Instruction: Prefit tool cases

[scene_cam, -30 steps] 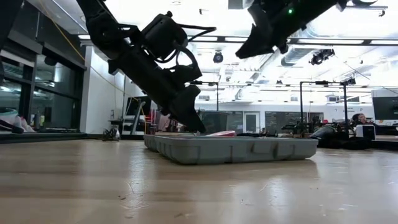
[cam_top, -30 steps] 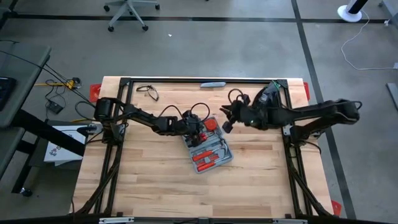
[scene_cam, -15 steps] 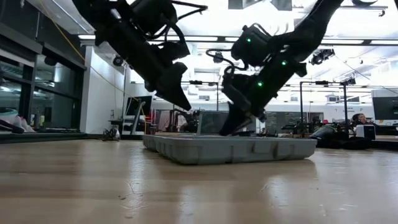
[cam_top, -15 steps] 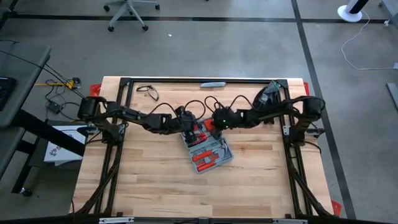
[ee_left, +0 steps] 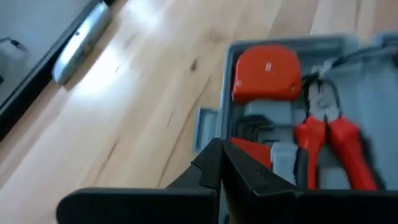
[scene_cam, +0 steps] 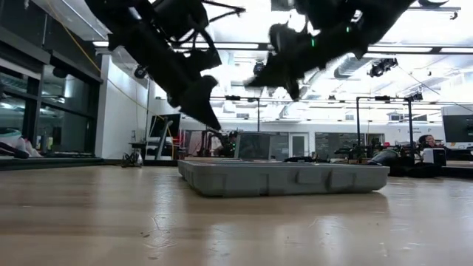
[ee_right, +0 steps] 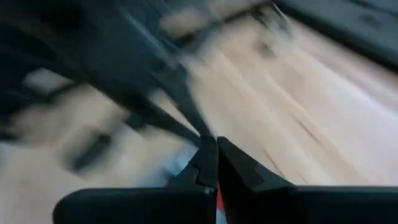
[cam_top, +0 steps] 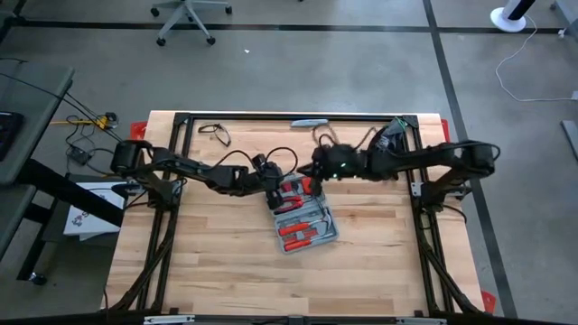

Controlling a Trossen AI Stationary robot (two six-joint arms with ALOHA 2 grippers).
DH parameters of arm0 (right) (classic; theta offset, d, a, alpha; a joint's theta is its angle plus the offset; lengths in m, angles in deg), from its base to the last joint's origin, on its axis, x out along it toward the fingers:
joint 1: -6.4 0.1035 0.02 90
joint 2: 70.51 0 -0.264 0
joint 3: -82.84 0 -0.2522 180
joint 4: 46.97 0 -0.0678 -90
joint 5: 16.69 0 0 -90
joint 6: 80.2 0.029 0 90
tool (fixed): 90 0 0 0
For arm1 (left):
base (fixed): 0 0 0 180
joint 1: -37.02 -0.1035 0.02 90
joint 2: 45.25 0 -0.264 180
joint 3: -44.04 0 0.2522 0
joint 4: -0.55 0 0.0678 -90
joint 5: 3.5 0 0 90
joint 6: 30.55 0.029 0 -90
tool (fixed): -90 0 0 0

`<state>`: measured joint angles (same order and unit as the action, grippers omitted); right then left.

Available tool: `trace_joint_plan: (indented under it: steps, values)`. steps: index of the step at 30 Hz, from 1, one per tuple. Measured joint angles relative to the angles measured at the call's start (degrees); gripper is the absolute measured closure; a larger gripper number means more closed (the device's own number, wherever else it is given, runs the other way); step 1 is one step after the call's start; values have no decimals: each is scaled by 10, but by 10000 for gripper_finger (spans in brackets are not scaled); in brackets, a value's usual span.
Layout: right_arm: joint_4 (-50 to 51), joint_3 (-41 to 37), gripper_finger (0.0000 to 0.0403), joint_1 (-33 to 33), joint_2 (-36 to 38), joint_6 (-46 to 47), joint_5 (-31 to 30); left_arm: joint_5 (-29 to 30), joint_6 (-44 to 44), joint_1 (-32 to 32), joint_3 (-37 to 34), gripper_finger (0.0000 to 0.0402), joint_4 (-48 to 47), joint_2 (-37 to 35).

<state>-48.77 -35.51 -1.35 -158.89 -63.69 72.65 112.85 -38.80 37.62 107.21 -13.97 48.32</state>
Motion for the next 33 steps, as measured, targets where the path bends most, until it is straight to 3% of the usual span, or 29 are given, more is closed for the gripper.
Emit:
trace_joint_plan:
  steps: [4,6,10,15,23,27,33]
  values:
    - [-151,1,403,-17,17,19,136,2,9,13,-6,401,22,-36]
    - [-178,1,403,-19,8,35,155,0,23,25,-31,401,58,-70]
    - [-166,0,403,-11,-38,43,157,-7,29,43,-108,401,144,-158]
    - [-222,0,403,-2,-120,76,157,-5,21,47,-187,401,217,-253]
    - [-285,0,403,-5,-252,147,158,-1,-1,47,-214,401,222,-279]
    - [-312,0,403,-11,-251,179,179,-1,-1,47,-214,401,221,-278]
    - [-318,2,403,7,-182,158,179,0,4,45,-214,401,221,-278]
